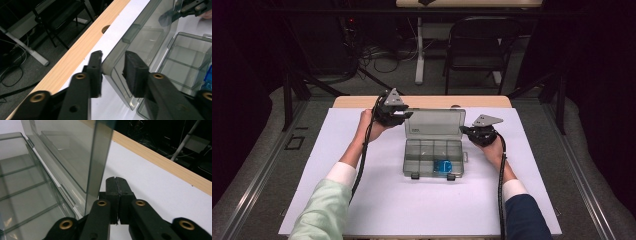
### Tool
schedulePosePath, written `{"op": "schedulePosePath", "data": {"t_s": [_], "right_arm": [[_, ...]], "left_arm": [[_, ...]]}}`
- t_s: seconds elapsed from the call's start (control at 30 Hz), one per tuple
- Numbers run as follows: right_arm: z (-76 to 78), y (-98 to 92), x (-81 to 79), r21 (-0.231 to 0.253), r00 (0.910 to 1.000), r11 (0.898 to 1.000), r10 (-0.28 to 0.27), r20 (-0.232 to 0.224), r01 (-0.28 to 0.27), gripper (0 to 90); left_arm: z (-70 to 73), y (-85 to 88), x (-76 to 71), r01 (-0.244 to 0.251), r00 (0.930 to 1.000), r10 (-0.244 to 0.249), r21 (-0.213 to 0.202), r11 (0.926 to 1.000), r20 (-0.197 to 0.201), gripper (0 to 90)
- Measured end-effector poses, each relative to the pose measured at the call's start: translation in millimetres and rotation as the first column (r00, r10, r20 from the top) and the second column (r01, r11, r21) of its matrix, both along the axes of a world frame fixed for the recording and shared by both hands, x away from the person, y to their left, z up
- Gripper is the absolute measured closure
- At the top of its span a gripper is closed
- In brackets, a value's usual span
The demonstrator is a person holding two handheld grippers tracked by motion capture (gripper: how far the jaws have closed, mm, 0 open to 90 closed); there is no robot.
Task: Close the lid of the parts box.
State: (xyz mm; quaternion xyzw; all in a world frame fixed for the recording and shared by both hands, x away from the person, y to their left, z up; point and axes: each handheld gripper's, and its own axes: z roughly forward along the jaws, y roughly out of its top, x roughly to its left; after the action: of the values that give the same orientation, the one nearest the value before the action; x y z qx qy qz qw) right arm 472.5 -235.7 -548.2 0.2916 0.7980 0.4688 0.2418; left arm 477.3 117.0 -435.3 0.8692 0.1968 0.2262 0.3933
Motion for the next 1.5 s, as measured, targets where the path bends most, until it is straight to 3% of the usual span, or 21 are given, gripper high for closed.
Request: {"op": "schedulePosePath", "data": {"t_s": [0.1,0.23,0.4,0.5,0.6,0.83,1.03,1.1,1.13,1.17,1.2,1.27,1.33,1.4,1.5], "right_arm": [[2.2,-1.6,-1.1,-0.007,0.9999,1.000,-0.012,-0.006,0.012,81.9],[6.9,-3.1,-3.4,-0.028,0.9987,0.999,-0.043,-0.025,0.043,70.9],[16.0,-5.4,-8.2,-0.057,0.9928,0.995,-0.086,-0.083,0.082,59.8],[21.0,-8.8,-11.0,-0.081,0.9855,0.991,-0.116,-0.124,0.107,42.3],[27.1,-11.5,-16.5,-0.096,0.9829,0.991,-0.111,-0.147,0.098,24.8],[48.5,-4.7,-27.9,-0.104,0.9833,0.992,-0.083,-0.162,0.067,0.0],[69.9,6.0,-31.5,-0.083,0.9886,0.995,-0.072,-0.132,0.061,0.7],[79.4,10.7,-31.7,-0.105,0.9860,0.991,-0.098,-0.135,0.084,14.6],[84.4,12.7,-32.5,-0.103,0.9879,0.992,-0.082,-0.132,0.068,19.7],[89.7,15.0,-33.4,-0.107,0.9895,0.992,-0.079,-0.121,0.066,32.6],[95.1,17.7,-34.0,-0.120,0.9892,0.990,-0.092,-0.114,0.078,37.3],[103.8,21.1,-34.3,-0.106,0.9932,0.993,-0.055,-0.103,0.044,47.1],[109.5,24.5,-32.5,-0.123,0.9931,0.991,-0.065,-0.097,0.053,56.1],[111.9,26.2,-31.3,-0.109,0.9933,0.993,-0.054,-0.102,0.043,63.3],[112.7,30.1,-32.8,-0.120,0.9942,0.992,-0.054,-0.093,0.043,68.2]], "left_arm": [[0.7,2.3,-1.8,0.014,0.9999,-0.014,-0.002,0.9999,-0.002,73.7],[2.7,1.3,-5.4,0.028,0.9996,-0.028,0.030,0.9991,0.008,74.6],[3.2,2.2,-10.2,0.040,0.9990,-0.041,0.043,0.9983,0.016,74.8],[3.3,2.8,-12.8,0.045,0.9988,-0.046,0.047,0.9979,0.018,74.8],[3.1,2.8,-15.4,0.047,0.9987,-0.048,0.046,0.9978,0.018,74.8],[4.5,2.0,-19.2,0.052,0.9984,-0.053,0.065,0.9965,0.017,74.6],[3.8,2.8,-21.5,0.055,0.9983,-0.056,0.062,0.9966,0.018,74.4],[4.2,2.4,-22.2,0.057,0.9982,-0.058,0.067,0.9961,0.016,74.6],[4.3,2.2,-22.5,0.057,0.9982,-0.058,0.071,0.9958,0.017,74.6],[4.4,2.2,-22.5,0.057,0.9982,-0.058,0.071,0.9958,0.016,74.7],[4.2,2.3,-22.4,0.058,0.9981,-0.059,0.068,0.9960,0.015,74.6],[4.1,3.0,-22.0,0.060,0.9980,-0.061,0.064,0.9961,0.013,74.6],[4.0,3.4,-22.2,0.063,0.9979,-0.064,0.062,0.9961,0.012,74.6],[3.6,3.9,-22.8,0.065,0.9978,-0.066,0.061,0.9960,0.012,74.6],[3.0,4.5,-25.0,0.068,0.9975,-0.069,0.056,0.9961,0.012,74.7]]}}
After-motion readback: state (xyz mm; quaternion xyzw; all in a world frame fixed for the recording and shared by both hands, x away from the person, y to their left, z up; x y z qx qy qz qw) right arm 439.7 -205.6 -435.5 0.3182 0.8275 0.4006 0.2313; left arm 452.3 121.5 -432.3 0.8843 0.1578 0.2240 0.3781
